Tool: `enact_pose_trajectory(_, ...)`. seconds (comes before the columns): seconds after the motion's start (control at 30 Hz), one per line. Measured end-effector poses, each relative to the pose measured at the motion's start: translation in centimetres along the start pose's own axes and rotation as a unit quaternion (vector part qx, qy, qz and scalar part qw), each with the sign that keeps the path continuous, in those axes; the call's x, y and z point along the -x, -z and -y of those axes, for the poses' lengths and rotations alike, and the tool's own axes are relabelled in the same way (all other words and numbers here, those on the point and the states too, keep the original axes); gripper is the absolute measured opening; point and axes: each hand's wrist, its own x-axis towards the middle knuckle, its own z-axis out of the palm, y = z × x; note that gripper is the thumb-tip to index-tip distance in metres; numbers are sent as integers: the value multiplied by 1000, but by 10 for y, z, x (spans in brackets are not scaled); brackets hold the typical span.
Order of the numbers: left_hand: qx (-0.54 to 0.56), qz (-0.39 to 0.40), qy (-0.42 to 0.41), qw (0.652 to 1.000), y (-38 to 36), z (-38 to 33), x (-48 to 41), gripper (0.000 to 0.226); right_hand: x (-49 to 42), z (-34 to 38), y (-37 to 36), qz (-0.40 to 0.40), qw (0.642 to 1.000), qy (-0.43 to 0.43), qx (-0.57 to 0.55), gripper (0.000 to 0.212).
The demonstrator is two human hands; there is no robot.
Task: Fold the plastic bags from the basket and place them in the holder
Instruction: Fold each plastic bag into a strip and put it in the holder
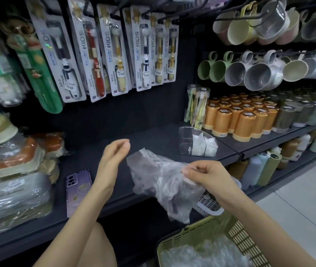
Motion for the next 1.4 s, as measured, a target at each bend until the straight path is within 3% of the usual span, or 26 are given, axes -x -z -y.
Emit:
enact_pose_trajectory(0.1,-57,162,-26,985,-8,-8,9,51,-6,8,2,25,1000,-14,1,17)
enact_pose_trajectory(0.2,-106,197,-42,974,-22,-7,10,34,-9,14,4,25,1000,-19,0,20)
enact_pose_trajectory(0.23,-106,183,-54,976,-24,-6,10,33,-9,15,5,25,1000,-17,0,19)
enact_pose_trajectory(0.33,-54,125,-55,989,-25,-2,10,58,-6,16,16,23,999,-19,19,16)
enact_pose_trajectory(0.43,-21,22,-29,999,-23,-2,8,66,-2,12,34,38,997,-39,52,23)
enact_pose_trajectory(0.57,-37,-68,-9,997,-21,-3,6,64,1,5,41,-69,983,39,168,26)
enact_pose_trajectory(0.67,-69,-95,-31,993,-23,-3,5,64,13,12,10,-144,933,198,264,34)
enact_pose_trajectory(0.77,-72,-119,-39,990,-28,-1,2,68,15,12,-27,-183,823,360,400,53)
enact_pose_trajectory(0.83,-80,-132,-46,987,-29,-2,-1,65,6,6,-40,-194,780,385,454,56)
enact_pose_trajectory(0.9,-82,-142,-48,985,-28,-1,-5,62,-5,-2,-46,-200,765,374,484,54)
enact_pose_trajectory(1.07,-80,-164,-41,982,-21,-2,-12,65,-21,-15,-43,-182,754,370,511,30)
enact_pose_trajectory(1.17,-76,-174,-28,981,-14,0,-17,63,-24,-14,-37,-168,778,366,483,29)
enact_pose_trajectory(1.27,-70,-187,-12,980,-10,1,-19,61,-21,-11,-39,-161,810,321,464,41)
enact_pose_trajectory(1.33,-47,-186,6,981,-12,3,-20,61,-20,-11,-48,-165,811,263,496,63)
enact_pose_trajectory(1.4,-15,-177,27,984,-18,3,-19,59,-21,-11,-58,-150,822,207,509,71)
